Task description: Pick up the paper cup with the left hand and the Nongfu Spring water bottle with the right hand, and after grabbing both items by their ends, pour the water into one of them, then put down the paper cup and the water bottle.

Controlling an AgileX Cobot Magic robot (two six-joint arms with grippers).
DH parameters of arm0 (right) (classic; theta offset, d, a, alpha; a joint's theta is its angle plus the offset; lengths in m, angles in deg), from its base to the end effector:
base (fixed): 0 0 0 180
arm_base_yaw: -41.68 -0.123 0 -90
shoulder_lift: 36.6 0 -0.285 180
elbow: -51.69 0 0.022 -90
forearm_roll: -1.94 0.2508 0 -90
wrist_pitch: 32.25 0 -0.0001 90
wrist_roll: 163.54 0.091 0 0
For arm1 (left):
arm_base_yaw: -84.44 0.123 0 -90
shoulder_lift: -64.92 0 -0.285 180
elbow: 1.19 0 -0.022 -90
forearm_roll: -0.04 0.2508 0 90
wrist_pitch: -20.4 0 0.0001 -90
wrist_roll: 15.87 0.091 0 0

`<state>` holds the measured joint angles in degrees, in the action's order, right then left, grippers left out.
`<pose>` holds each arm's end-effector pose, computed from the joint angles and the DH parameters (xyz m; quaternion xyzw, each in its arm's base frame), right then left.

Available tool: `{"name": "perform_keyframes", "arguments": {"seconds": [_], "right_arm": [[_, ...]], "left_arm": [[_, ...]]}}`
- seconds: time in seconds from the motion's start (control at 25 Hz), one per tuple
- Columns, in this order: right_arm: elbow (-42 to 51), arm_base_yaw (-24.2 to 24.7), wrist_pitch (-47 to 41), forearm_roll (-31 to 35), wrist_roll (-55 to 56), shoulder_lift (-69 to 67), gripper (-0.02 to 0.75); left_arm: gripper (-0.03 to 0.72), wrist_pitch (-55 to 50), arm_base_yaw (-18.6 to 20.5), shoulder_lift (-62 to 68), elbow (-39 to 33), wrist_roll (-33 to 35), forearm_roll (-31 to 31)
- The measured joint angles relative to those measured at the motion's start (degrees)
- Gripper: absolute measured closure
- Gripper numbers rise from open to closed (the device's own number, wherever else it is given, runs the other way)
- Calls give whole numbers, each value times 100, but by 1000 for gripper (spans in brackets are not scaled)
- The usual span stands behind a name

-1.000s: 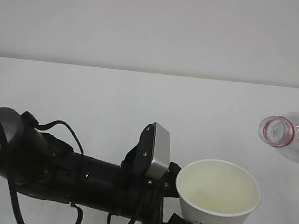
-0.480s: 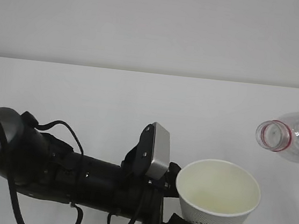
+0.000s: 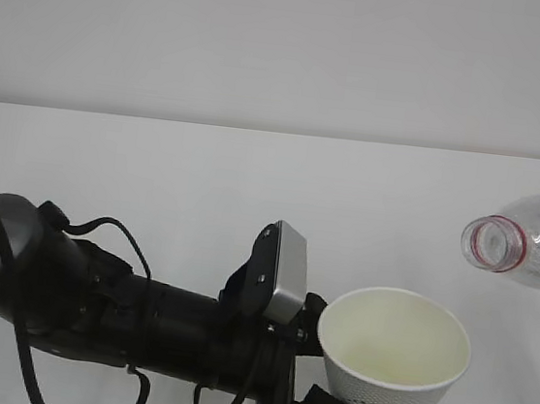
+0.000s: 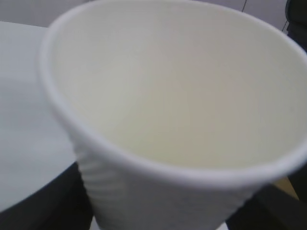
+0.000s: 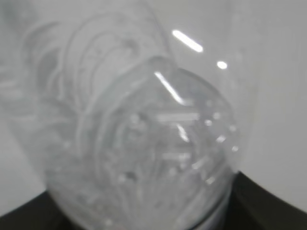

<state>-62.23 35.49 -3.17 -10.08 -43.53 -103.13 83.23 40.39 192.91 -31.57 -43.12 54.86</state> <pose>0.1718 0.0279 0.2087 -0.5131 0.5980 -0.2933 0.5414 0.2034 -0.2888 0.1011 0.5223 0.5873 -0.4794 0.3904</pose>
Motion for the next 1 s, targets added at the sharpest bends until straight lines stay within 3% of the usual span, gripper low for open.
{"name": "perform_keyframes", "arguments": {"seconds": [1.0], "right_arm": [[-84,0,507,301,-516,0,289]], "left_arm": [[146,0,0,0,0,0,0]]}}
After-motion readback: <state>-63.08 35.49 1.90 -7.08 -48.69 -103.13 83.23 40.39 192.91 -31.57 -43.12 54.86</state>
